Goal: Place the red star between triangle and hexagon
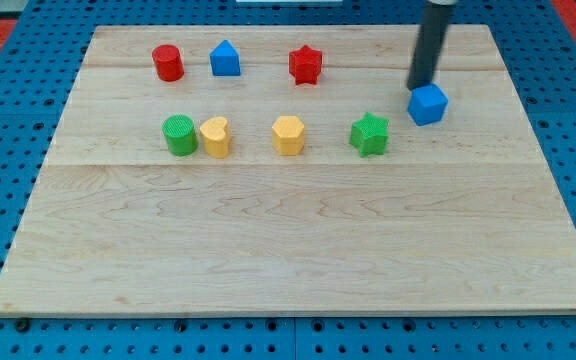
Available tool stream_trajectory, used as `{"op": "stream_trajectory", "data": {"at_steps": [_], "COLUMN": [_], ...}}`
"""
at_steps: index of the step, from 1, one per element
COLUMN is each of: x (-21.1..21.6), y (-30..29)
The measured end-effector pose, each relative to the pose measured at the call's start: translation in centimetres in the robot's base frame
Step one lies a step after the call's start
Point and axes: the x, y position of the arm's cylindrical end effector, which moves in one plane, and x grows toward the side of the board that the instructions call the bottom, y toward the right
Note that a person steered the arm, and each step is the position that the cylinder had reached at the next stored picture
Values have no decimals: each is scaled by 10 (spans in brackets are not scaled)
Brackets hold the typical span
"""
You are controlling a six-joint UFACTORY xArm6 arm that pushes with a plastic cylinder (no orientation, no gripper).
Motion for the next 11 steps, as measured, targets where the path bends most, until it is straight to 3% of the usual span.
{"op": "stream_trajectory", "data": {"at_steps": [1,2,3,5,6,7,8,9,10,11], "x": [48,25,-41,-54,-97,-61,-38,-72,-40,-1], "y": [10,16,-6,-140,-141,-206,-218,-183,-151,-164]}}
